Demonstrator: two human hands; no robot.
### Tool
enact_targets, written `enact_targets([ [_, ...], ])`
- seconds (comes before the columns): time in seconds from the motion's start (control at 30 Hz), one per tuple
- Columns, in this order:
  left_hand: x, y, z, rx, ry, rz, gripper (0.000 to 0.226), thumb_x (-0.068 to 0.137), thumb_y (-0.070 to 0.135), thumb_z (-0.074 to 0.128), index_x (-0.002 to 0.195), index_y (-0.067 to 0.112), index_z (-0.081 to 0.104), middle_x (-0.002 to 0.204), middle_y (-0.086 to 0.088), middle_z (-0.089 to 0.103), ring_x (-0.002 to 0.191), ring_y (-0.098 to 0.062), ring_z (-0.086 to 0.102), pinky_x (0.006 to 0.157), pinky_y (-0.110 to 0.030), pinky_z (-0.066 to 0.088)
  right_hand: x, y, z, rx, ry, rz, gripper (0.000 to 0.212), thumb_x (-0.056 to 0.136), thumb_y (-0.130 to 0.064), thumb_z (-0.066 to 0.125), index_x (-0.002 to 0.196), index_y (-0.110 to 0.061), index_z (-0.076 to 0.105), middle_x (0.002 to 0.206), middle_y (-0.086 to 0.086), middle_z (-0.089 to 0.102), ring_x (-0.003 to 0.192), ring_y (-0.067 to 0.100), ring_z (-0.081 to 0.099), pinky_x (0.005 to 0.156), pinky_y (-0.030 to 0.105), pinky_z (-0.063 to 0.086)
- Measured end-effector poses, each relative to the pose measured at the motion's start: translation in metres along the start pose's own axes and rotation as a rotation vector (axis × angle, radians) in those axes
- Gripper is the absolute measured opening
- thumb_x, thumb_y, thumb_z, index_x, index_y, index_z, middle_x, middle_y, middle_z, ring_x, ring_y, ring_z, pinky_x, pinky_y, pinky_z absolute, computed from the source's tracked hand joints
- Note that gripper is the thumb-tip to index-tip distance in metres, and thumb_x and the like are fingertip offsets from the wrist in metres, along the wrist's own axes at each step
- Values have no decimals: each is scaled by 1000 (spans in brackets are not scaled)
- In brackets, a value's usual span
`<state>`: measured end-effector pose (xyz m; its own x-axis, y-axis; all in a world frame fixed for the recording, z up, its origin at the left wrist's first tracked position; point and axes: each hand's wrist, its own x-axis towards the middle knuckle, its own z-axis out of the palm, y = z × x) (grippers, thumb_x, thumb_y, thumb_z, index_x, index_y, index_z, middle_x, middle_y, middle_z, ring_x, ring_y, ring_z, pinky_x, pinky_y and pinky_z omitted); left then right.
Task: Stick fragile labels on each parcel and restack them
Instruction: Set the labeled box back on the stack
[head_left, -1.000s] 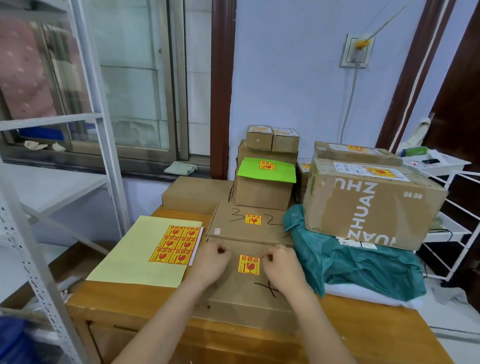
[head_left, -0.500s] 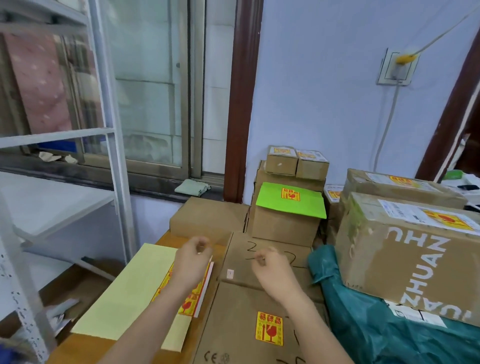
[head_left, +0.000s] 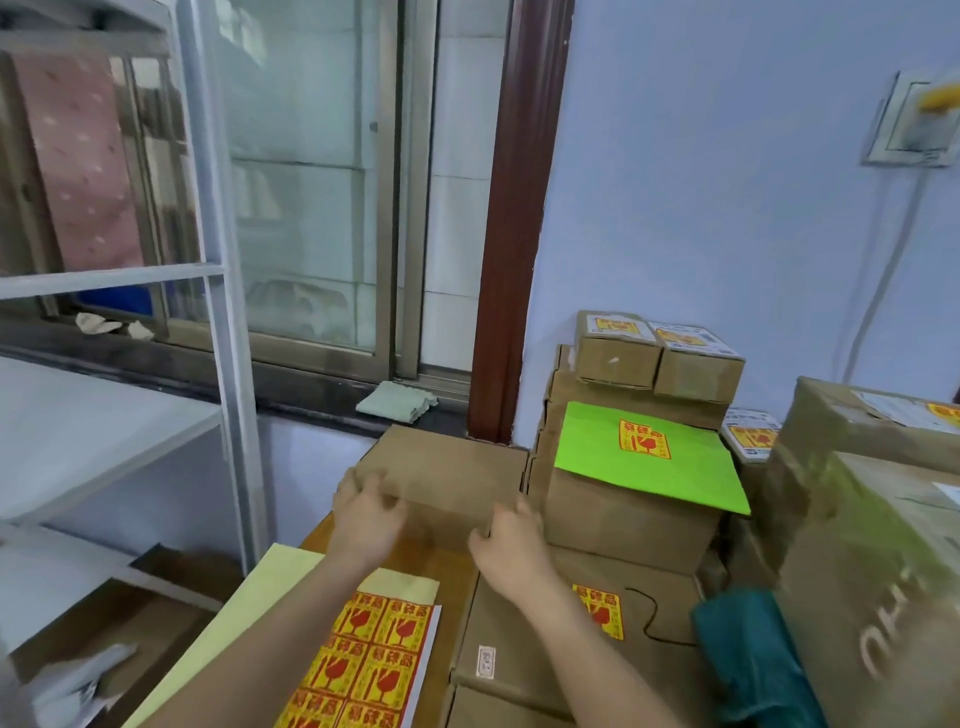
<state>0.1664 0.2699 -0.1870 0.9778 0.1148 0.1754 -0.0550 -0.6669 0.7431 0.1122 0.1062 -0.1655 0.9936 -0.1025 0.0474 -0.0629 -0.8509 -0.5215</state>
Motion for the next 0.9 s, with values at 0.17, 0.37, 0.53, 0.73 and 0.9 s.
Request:
enact_targets([
  [0.17, 26, -8, 8, 170, -22, -26, 54, 99, 40, 41, 149, 32, 24, 159, -12, -7, 146, -35, -4, 116, -48, 12, 23, 2, 7, -10, -22, 38, 39, 97, -30, 41, 122, -4, 55, 152, 20, 24, 142, 34, 17, 113, 38, 24],
  [0.37, 42, -25, 10, 252, -71, -81, 45, 98, 54, 26, 142, 46, 31, 160, -4, -3, 145, -35, 4, 115, -52, 8, 35, 1, 16, -125, -13, 36, 47, 97, -35, 38, 126, -2, 54, 151, 18, 28, 142, 32, 16, 117, 42, 19],
  [0.53, 47, -40, -4, 76, -24, -122, 43, 99, 47, 36, 141, 39, 36, 159, -4, 0, 141, -38, 12, 115, -52, 18, 37, -6, 21, -156, -22, -16, 53, 97, -40, 36, 135, -5, 48, 154, 13, 24, 143, 29, 14, 117, 48, 4],
  [0.73, 49, -45, -17, -62, 23, -130, 41, 94, 40, 52, 133, 27, 48, 147, -11, 21, 121, -39, 43, 104, -48, 39, 41, -18, 22, -92, -71, 56, 53, 97, -47, 32, 128, -9, 50, 122, 11, 60, 133, 30, 37, 111, 61, -6],
  [0.9, 39, -36, -25, -182, 97, -157, 47, 91, 31, 61, 132, 15, 45, 137, -14, 32, 97, -25, 48, 92, -40, 42, 36, -27, 13, 73, -22, 57, 55, 97, -46, 36, 140, -11, 41, 138, 8, 49, 139, 27, 28, 115, 58, -4],
])
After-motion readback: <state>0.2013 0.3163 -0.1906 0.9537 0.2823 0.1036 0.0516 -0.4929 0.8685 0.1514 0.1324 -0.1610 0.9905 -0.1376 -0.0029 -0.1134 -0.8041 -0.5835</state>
